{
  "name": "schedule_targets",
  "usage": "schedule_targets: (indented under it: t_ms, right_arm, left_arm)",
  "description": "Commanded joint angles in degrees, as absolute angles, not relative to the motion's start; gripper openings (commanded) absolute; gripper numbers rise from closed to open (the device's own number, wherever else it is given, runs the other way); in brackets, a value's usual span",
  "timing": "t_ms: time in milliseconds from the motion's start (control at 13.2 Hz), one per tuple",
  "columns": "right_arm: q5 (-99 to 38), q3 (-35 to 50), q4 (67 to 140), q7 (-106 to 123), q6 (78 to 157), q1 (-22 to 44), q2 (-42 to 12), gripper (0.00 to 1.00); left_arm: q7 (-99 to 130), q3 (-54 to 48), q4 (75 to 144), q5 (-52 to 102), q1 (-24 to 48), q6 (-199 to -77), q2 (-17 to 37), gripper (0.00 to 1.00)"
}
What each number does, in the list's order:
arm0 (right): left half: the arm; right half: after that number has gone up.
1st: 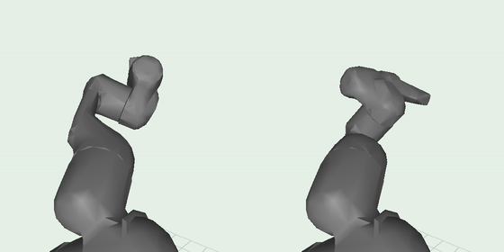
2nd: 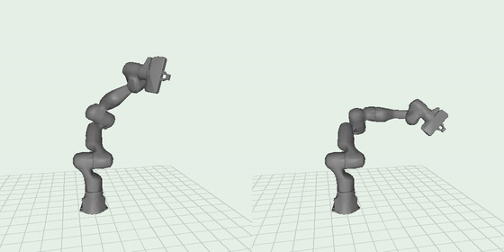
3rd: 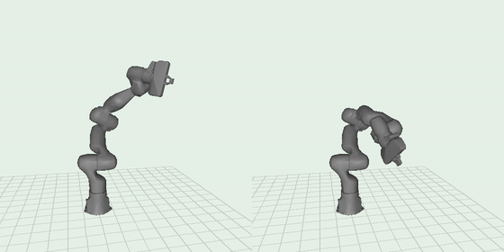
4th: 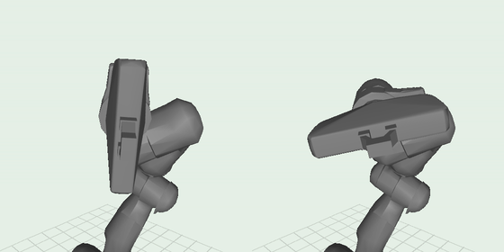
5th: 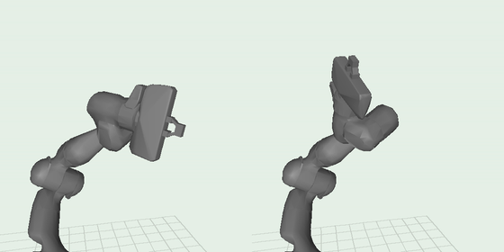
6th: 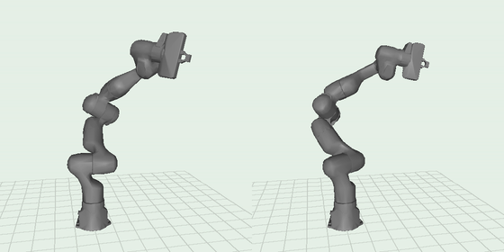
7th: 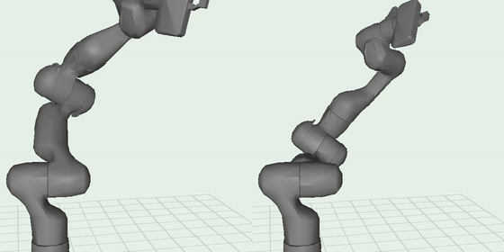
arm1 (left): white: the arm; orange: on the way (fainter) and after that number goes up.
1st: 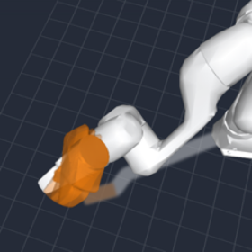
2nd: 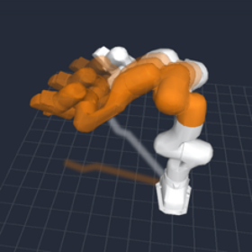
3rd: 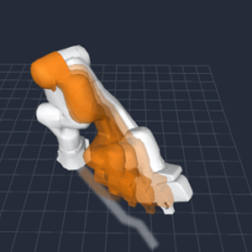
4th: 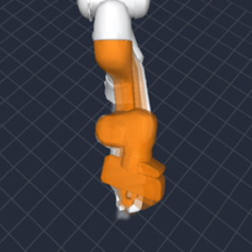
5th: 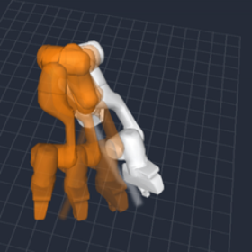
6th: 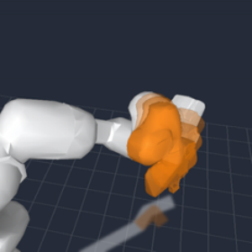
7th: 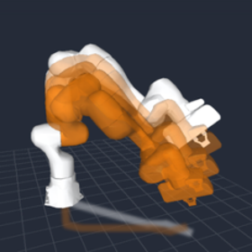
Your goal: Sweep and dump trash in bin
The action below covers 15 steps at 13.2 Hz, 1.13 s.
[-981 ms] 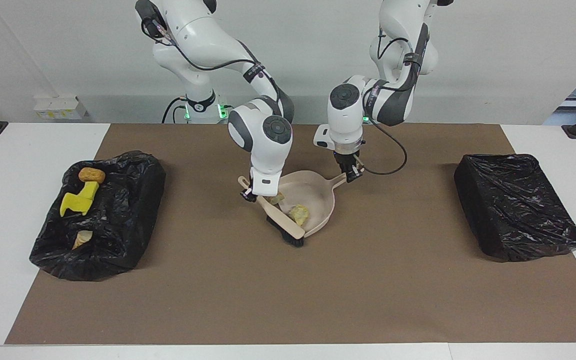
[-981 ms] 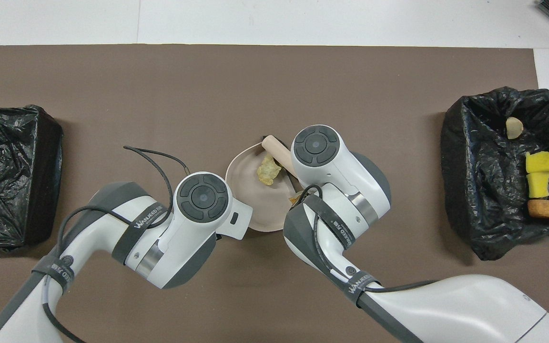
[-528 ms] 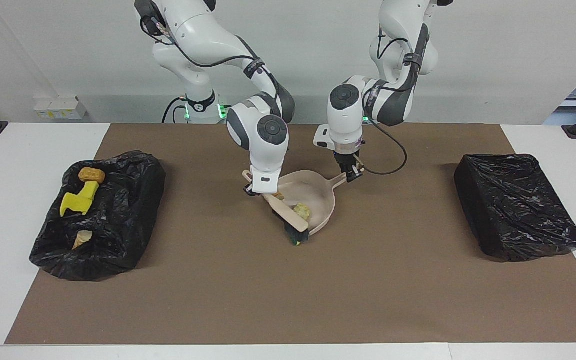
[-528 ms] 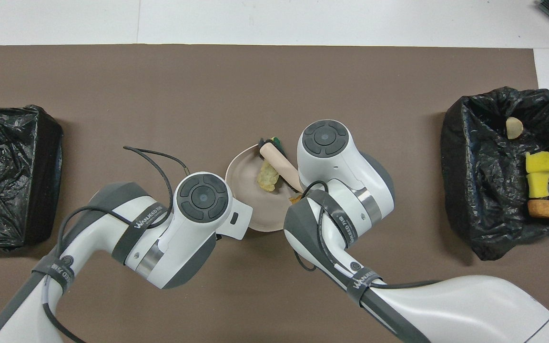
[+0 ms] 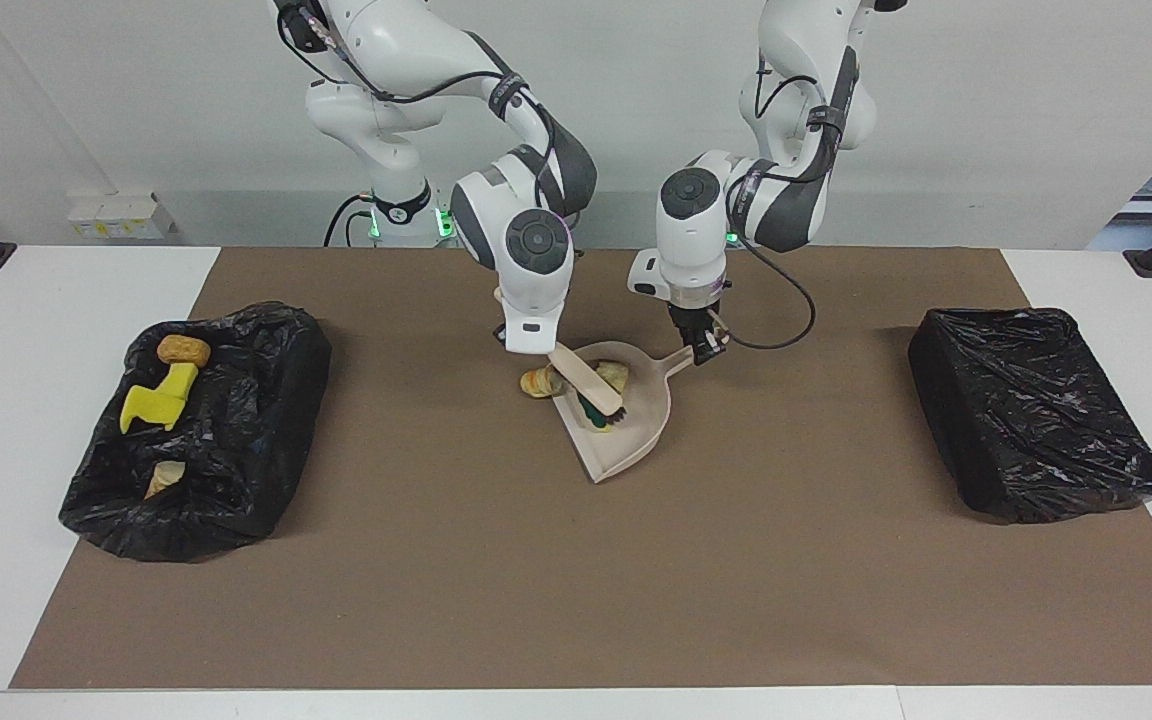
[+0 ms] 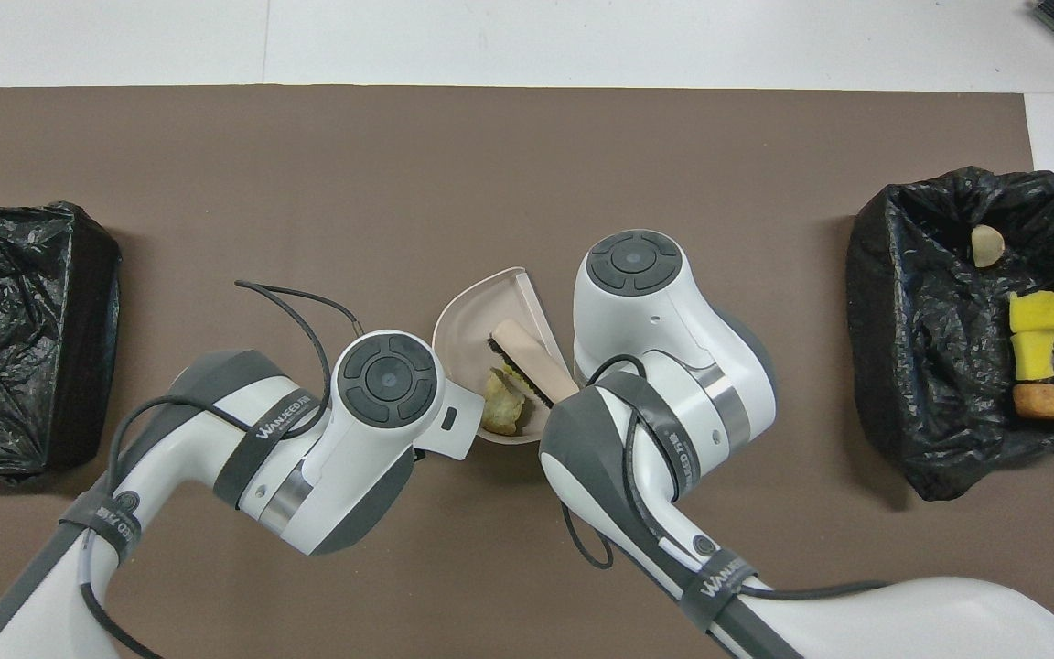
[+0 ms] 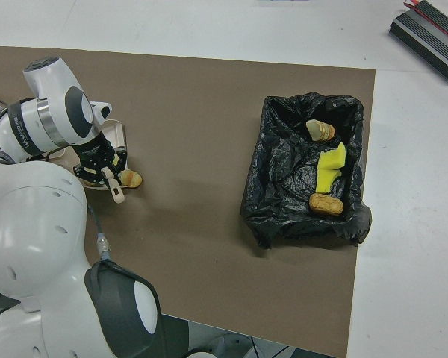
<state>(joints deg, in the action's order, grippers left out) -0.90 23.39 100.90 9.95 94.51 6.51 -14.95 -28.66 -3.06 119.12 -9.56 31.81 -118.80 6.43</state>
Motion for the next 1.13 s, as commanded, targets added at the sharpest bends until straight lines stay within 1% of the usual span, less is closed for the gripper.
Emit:
schedule_targets:
  t_ms: [0,151,302,453,528,755,1057]
  right_arm:
    - [-2.37,23.73,101.69,8.71,92.82,2.47,-13.54,0.00]
    - [-2.37,23.73,103.87,6.51,92.20,0.36,-12.23,0.00]
    - [-2.29,23.64,108.17,3.98,92.98,-1.23,-10.03,0.00]
    - [-2.11,23.64,113.09,-2.26,97.01,-1.67,-7.74,0.00]
    - [-2.11,23.73,114.77,-4.37,98.68,-1.76,-7.47,0.00]
    - [-3.42,23.91,116.37,-11.58,103.26,1.57,-8.34,0.00]
    - [-12.19,23.91,115.76,-13.71,107.31,6.93,-9.23,0.00]
  left_arm:
    - [-27.16,-2.90,120.50,-10.55,30.94,-119.97,5.19,0.00]
    - [-27.25,-2.90,120.59,-10.55,31.03,-119.88,5.19,0.00]
    - [-27.25,-2.90,120.59,-10.46,30.94,-119.97,5.19,0.00]
    - [-27.25,-2.90,120.59,-10.46,30.94,-120.06,5.19,0.00]
    - [-27.25,-2.90,120.59,-10.46,30.94,-120.15,5.19,0.00]
    - [-27.33,-2.90,120.59,-10.46,30.94,-120.23,5.19,0.00]
    - [-27.51,-2.90,120.59,-10.46,30.94,-120.23,5.19,0.00]
